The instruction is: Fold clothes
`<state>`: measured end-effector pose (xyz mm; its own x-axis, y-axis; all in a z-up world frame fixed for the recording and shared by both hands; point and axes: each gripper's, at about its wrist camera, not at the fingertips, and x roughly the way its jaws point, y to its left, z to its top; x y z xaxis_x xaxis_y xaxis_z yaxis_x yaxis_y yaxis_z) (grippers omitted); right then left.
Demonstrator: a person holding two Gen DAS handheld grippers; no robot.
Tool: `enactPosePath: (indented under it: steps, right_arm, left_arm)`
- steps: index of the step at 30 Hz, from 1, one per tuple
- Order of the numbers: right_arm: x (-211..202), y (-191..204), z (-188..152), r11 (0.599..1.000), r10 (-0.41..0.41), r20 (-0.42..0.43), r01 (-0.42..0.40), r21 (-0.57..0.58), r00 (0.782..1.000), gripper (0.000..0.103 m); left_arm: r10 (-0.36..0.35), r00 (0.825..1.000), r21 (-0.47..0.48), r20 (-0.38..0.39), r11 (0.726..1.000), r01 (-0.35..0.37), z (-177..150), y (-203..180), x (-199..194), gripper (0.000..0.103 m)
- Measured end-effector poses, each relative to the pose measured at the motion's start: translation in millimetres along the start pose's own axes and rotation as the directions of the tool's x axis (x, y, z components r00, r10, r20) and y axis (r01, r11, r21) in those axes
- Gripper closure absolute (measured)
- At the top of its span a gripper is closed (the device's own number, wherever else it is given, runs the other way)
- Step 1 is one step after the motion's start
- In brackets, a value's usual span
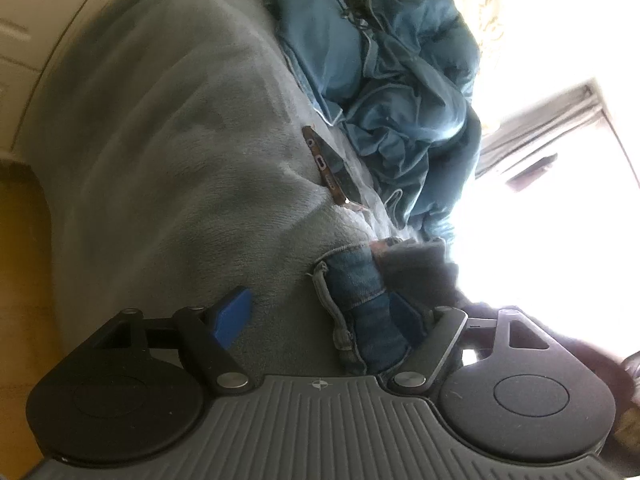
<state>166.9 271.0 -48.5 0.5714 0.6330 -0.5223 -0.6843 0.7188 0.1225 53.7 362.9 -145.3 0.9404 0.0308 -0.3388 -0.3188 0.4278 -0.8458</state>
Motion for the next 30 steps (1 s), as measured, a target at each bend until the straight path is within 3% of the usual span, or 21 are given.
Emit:
enactPosePath:
  steps: [5,6,7,9,12,16,20,24,27,30]
  right_arm:
    - [10.5,0.3,-3.6,1.0,0.016,-0.014,-0.017,-0.013,1.0,0.087]
    - [11.6,-1.8,-2.0,0.999,0.047,-0.022,-0.047,-0.001,0.999,0.077]
    - [12.0,-5.2,-0.3,0.996,0.091,-0.031,-0.09,0.019,0.995,0.058]
    - [7.3,-15.1,2.2,0.977,0.192,-0.026,-0.188,0.1,0.981,0.041]
    - [-11.5,-33.9,2.4,0.927,0.293,0.031,-0.292,0.236,0.955,0.037]
    - [-63.9,-72.5,-7.2,0.85,0.332,0.145,-0.362,0.382,0.932,0.036]
    - [-141.4,-133.7,-39.0,0.795,0.219,0.229,-0.309,0.523,0.949,0.032]
    - [-232.6,-198.5,-87.8,0.74,-0.035,0.239,-0.136,0.658,0.97,0.028]
    - [-292.9,-236.6,-128.5,0.644,-0.192,0.211,-0.039,0.764,0.958,0.023]
    - [-328.3,-260.9,-165.1,0.544,-0.282,0.17,0.011,0.839,0.944,0.022]
  left_arm:
    - [0.025,1.0,-0.001,0.008,1.0,-0.025,-3.8,5.0,-8.6,0.032]
    - [0.03,1.0,-0.007,0.008,1.0,-0.03,-3.7,6.6,-10.3,0.032]
    - [0.032,0.999,-0.013,0.009,0.999,-0.032,-3.2,8.3,-12.5,0.031]
    - [0.031,0.999,-0.027,0.011,0.999,-0.031,-1.4,12.0,-17.6,0.031]
    - [-0.001,1.0,-0.022,-0.01,1.0,0.001,0.4,10.8,-23.3,0.028]
    - [-0.057,0.997,-0.006,-0.047,0.998,0.057,1.7,6.2,-29.2,0.023]
    - [-0.157,0.977,-0.001,-0.142,0.987,0.159,-4.7,-8.3,-16.0,0.013]
    - [-0.16,0.965,-0.009,-0.208,0.987,0.161,-16.1,-22.7,3.6,0.008]
    - [-0.122,0.967,-0.012,-0.226,0.992,0.122,-23.5,-30.6,15.5,0.007]
    - [-0.086,0.973,-0.043,-0.213,0.996,0.079,-24.2,-33.3,22.4,0.007]
